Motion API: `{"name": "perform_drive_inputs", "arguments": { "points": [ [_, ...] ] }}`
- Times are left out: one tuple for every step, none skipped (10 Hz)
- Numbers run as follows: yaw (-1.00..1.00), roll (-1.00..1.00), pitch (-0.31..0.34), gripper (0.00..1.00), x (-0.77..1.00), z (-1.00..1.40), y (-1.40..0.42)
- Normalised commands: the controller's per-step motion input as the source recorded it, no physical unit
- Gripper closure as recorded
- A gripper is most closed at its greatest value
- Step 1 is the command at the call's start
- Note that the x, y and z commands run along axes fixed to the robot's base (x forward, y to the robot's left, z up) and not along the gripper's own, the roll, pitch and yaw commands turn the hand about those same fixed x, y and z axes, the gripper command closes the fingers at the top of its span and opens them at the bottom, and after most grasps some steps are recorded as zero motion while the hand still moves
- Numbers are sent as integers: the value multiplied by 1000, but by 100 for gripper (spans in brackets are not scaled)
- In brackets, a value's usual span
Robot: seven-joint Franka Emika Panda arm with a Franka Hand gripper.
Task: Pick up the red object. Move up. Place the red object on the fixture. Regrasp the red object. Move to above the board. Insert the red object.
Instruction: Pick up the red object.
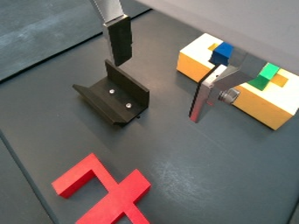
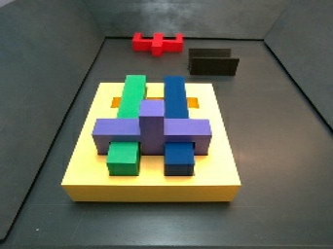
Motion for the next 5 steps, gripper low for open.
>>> {"name": "perform_drive_inputs", "arguments": {
  "points": [
    [-117,-31,-91,0,-57,-683,377],
    [-220,-19,-60,0,0,-986,649],
    [-277,0,-30,0,0,-1000,720],
    [-274,0,-16,0,0,-1000,677],
    [-154,-7,-19,0,160,-1000,511]
  ]
}}
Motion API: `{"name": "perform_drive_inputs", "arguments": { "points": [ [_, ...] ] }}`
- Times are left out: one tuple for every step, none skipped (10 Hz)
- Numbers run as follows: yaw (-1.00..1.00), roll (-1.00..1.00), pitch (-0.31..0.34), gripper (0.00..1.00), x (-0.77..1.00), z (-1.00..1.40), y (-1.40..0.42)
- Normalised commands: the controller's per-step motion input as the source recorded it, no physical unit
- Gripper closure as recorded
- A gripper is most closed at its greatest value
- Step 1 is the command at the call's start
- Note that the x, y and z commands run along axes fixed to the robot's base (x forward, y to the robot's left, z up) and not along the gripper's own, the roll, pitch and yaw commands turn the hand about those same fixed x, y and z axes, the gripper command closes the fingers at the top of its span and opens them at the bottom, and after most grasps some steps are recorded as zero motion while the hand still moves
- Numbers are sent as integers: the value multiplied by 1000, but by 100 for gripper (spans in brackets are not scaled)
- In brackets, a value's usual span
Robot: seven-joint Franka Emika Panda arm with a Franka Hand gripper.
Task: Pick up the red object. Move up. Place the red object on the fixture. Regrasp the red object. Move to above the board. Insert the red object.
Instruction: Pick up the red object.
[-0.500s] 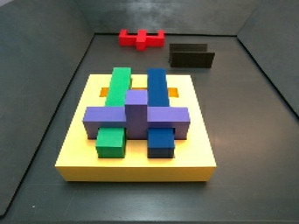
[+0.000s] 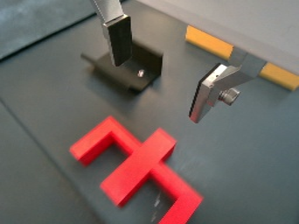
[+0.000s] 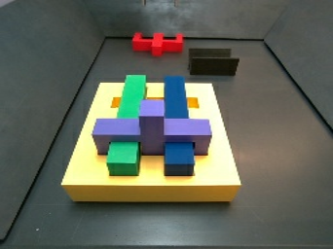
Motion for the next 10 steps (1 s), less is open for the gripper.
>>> {"name": "perform_drive_inputs", "arguments": {
  "points": [
    [-94,-37,-74,0,217,-980,154],
    [-149,-139,-151,0,154,-789,0],
    [-111,-69,-169,0,91,-857,-326],
    [0,0,-167,0,-40,-900,-369],
    [0,-9,-177,0,-286,-846,-237],
    [0,-119,-173,0,-397,-571,169],
    [0,-71,-97,0,-251,-420,289],
    [0,-120,-84,0,14,-471,231],
    [3,-150,-116,0,103,-497,26],
    [0,-117,-151,0,0,-600,0]
  ]
}}
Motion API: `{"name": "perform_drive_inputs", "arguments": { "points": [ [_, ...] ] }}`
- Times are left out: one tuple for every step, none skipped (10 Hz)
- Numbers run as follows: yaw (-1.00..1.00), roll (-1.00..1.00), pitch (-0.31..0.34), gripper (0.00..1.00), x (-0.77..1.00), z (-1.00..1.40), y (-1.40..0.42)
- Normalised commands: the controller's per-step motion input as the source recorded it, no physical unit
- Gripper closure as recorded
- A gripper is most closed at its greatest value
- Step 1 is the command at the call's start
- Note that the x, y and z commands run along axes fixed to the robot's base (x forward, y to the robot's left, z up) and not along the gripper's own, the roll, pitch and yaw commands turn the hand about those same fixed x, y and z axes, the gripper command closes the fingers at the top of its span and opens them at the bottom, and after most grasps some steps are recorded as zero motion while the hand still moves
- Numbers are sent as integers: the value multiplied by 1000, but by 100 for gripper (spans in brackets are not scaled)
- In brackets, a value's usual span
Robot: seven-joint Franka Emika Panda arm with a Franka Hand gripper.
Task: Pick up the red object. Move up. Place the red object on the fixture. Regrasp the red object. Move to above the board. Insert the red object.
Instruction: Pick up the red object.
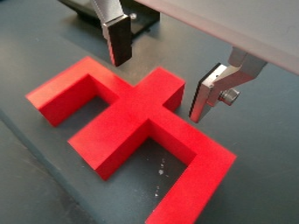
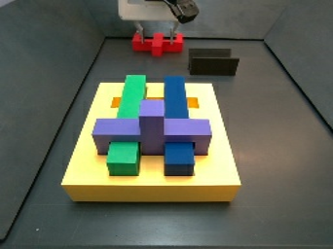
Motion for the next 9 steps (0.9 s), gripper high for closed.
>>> {"name": "perform_drive_inputs", "arguments": {
  "points": [
    [0,-111,-123,0,0,-469,0],
    [0,-31,-70,0,-20,-294,40],
    [0,7,0,0,0,0,0],
    [0,0,0,0,0,0,0],
    [0,0,0,100,0,0,0],
    [0,0,0,100,0,0,0],
    [0,0,0,100,0,0,0],
    [0,0,0,100,0,0,0],
    [0,0,0,100,0,0,0]
  ]
}}
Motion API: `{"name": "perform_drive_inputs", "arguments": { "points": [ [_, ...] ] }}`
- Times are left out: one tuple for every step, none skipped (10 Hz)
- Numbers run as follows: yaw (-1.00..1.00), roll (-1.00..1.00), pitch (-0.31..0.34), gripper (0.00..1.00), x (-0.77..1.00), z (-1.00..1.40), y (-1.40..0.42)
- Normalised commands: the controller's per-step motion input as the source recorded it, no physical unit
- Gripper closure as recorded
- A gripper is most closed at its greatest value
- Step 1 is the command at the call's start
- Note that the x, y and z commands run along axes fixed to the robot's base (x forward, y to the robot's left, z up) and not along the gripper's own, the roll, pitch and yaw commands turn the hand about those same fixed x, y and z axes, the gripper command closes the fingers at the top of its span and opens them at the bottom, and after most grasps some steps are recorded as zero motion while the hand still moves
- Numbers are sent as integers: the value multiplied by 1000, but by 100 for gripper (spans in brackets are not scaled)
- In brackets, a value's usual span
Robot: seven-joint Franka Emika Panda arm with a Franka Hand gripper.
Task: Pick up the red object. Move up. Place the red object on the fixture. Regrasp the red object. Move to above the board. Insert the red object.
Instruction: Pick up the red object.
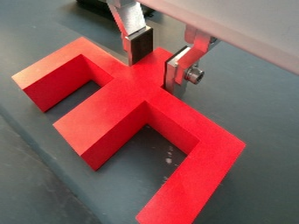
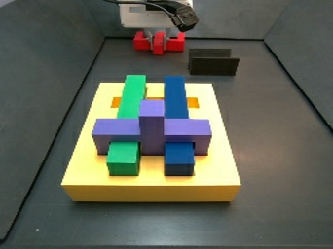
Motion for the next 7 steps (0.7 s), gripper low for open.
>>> {"name": "perform_drive_inputs", "arguments": {
  "points": [
    [0,0,0,100,0,0,0],
    [0,0,0,100,0,0,0],
    [0,0,0,100,0,0,0],
    [0,0,0,100,0,0,0],
    [0,0,0,100,0,0,0],
    [0,0,0,100,0,0,0],
    [0,0,0,100,0,0,0]
  ]
}}
